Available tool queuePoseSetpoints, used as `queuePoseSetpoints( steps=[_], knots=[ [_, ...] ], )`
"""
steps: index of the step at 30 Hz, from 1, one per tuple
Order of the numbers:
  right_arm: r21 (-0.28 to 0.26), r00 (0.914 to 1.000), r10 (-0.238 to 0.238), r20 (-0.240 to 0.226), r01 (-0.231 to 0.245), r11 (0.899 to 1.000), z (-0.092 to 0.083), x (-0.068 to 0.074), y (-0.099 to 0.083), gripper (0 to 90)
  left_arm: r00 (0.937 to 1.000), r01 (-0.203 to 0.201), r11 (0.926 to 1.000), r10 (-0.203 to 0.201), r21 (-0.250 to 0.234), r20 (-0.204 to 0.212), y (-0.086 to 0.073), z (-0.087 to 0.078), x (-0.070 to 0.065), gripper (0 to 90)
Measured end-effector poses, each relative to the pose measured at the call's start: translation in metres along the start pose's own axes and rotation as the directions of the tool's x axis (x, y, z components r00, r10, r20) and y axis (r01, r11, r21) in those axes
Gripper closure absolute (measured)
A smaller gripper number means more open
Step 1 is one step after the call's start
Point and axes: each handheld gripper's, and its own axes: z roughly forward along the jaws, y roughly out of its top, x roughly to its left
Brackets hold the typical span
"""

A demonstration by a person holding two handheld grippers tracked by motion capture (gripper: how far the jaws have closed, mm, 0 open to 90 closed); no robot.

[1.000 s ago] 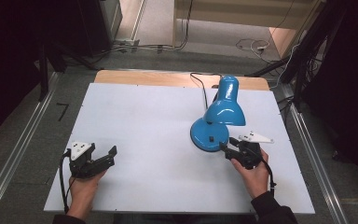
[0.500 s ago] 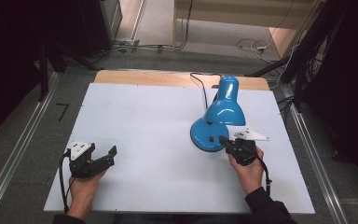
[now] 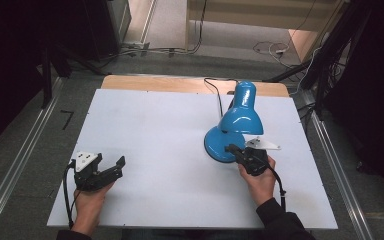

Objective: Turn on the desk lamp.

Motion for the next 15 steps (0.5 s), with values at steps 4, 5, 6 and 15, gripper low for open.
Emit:
queuePoseSetpoints(
  steps=[4,5,6,15],
  knots=[
    [0.002,1.0,-0.003,0.007,0.003,1.0,0.003,0.001,0.0,87.2,1.0,0.0,1.0,0.0,0.0,0.001,0.0,0.0,0.0,19.0],
    [0.001,1.0,-0.001,0.008,0.001,1.0,0.004,0.001,0.0,87.2,1.0,0.0,1.0,0.0,0.0,0.002,0.0,0.0,0.0,19.0],
    [-0.001,0.9999,-0.001,0.012,0.001,1.0,0.005,0.002,0.0,87.2,1.0,0.001,1.0,-0.001,-0.001,0.002,0.0,0.0,0.0,19.0],
    [0.008,0.9998,-0.004,0.021,0.004,1.0,0.012,0.003,-0.001,87.2,1.0,0.002,1.0,-0.002,-0.002,0.004,0.0,0.0,0.0,19.0]
  ],
)
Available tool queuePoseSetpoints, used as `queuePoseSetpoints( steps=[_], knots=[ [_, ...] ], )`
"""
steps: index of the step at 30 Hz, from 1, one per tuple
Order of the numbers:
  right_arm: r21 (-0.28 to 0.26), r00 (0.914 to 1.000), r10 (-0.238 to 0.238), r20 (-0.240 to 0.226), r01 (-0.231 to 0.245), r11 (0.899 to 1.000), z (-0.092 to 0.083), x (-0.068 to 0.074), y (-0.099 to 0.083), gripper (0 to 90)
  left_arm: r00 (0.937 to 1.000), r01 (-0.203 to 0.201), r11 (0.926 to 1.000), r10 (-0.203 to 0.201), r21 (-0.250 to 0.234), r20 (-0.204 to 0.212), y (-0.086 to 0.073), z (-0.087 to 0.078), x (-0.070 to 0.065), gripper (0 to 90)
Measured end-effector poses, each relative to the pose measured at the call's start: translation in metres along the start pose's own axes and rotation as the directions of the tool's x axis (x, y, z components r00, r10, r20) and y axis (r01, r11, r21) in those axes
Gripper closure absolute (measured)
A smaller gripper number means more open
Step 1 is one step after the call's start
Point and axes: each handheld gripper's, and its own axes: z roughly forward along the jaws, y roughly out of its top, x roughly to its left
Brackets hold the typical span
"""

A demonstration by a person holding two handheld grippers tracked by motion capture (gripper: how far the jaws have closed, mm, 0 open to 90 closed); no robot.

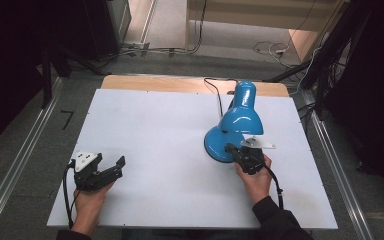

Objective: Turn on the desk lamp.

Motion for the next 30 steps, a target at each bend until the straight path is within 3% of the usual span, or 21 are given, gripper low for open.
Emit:
queuePoseSetpoints(
  steps=[30],
  knots=[
    [0.016,0.9999,0.001,0.013,-0.001,1.0,0.0056,-0.0011,-0.0004,87.3,1.0,0.002,1.0,-0.002,-0.003,0.002,0.0003,-0.0004,0.0001,19.0]
  ],
)
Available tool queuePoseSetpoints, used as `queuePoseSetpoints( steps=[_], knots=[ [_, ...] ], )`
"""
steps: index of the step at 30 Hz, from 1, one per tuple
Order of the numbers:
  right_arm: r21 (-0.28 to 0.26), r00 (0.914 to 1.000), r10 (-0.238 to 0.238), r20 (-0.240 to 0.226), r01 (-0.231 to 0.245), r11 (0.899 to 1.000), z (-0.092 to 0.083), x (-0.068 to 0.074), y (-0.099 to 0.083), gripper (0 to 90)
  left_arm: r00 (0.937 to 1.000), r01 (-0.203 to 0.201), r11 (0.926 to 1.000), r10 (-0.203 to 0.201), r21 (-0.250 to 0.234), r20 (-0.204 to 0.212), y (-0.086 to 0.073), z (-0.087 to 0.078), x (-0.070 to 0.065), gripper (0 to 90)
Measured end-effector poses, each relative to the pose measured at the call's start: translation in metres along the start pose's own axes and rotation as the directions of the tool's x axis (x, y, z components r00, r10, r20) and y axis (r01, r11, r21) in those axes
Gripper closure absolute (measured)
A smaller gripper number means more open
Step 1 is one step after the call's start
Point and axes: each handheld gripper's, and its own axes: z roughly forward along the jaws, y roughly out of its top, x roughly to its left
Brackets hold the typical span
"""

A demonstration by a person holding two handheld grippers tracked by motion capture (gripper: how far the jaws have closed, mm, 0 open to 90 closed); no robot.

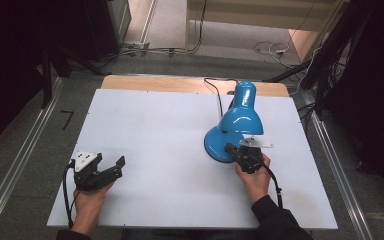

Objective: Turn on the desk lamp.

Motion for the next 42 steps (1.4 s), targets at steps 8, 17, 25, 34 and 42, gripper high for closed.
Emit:
queuePoseSetpoints(
  steps=[8,17,25,34,42],
  knots=[
    [-0.001,0.9998,-0.017,0.007,0.017,1.0,-0.0003,0.0023,-0.0005,87.4,1.0,0.001,1.0,-0.001,0.001,0.0,0.0001,-0.0004,0.0003,19.1],
    [0.001,0.9992,-0.038,0.014,0.038,0.999,-0.0006,0.0043,-0.0007,87.5,1.0,0.001,1.0,-0.001,0.002,0.0,0.0002,-0.0008,0.0004,19.1],
    [0.012,0.9977,-0.065,0.017,0.065,0.998,-0.0001,0.0079,-0.0025,87.8,1.0,0.0,1.0,0.0,-0.001,0.001,0.0003,-0.0012,0.0003,19.1],
    [0.009,0.9987,-0.05,0.005,0.05,0.999,0.0001,0.006,-0.0026,87.7,1.0,0.001,1.0,-0.001,0.0,0.001,0.0004,-0.0012,0.0005,19.1],
    [0.008,0.9995,-0.029,-0.008,0.03,1.0,-0.0006,0.0053,-0.0032,87.6,1.0,0.002,1.0,-0.002,-0.002,0.003,0.0008,-0.0013,0.001,19.1]
  ],
)
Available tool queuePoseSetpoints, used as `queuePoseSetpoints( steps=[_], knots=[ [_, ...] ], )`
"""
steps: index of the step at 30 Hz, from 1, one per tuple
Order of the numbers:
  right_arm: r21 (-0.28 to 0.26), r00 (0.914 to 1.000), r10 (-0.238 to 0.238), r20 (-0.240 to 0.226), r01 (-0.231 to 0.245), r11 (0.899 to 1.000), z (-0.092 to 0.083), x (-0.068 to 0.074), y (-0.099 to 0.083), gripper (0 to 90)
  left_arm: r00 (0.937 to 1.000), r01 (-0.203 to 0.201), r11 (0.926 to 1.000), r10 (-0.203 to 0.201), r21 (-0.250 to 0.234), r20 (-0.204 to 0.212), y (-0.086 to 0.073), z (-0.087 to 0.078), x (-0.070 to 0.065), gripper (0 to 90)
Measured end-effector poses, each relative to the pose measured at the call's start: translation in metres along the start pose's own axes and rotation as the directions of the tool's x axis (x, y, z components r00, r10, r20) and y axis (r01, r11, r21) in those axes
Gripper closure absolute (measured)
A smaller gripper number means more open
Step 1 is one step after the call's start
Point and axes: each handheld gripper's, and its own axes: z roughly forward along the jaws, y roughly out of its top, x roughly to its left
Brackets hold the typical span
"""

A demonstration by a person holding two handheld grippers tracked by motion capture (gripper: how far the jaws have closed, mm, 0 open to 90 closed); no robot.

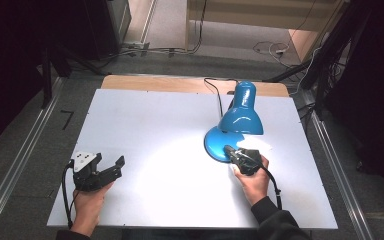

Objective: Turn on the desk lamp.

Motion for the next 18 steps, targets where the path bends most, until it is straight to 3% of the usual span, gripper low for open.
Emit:
queuePoseSetpoints(
  steps=[11,18],
  knots=[
    [-0.005,0.9995,0.016,-0.029,-0.016,1.0,-0.004,0.0016,0.0002,82.9,1.0,0.004,1.0,-0.004,-0.006,0.003,0.0002,-0.0004,0.0003,19.1],
    [-0.005,0.9988,0.035,-0.034,-0.035,0.999,-0.0075,-0.0008,0.0004,70.0,1.0,0.004,1.0,-0.004,-0.006,0.004,0.0002,-0.0005,0.0002,19.1]
  ],
)
